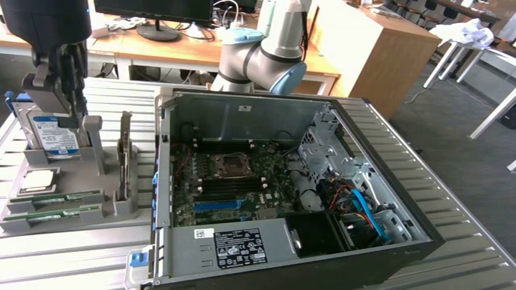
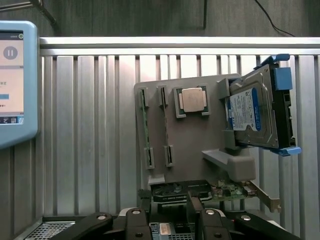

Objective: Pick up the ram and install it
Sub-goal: 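Pick up the ram and move it above insertion slot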

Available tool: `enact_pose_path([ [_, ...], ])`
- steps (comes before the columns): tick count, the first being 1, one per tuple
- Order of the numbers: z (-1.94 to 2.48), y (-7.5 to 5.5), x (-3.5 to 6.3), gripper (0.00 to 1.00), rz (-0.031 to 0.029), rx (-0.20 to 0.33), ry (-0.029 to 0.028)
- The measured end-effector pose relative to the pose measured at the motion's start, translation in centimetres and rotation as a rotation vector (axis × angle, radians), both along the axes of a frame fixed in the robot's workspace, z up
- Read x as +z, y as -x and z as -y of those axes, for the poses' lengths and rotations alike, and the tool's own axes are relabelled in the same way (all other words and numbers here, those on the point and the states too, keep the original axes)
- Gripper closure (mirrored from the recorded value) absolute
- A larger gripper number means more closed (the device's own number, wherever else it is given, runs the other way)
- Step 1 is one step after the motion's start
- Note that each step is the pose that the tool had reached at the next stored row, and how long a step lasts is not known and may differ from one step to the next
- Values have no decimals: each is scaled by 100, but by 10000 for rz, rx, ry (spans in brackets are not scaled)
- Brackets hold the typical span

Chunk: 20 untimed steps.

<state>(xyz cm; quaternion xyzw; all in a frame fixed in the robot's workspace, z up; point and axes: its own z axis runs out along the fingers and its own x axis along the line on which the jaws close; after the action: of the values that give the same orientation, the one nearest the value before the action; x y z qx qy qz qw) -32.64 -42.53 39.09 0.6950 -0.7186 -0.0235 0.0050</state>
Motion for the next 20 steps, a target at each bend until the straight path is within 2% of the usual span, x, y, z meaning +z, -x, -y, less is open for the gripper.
enact_pose_path([
  [5,13,25,-19,59,1,-2,-1],
  [20,15,79,-88,59,0,-1,1],
])
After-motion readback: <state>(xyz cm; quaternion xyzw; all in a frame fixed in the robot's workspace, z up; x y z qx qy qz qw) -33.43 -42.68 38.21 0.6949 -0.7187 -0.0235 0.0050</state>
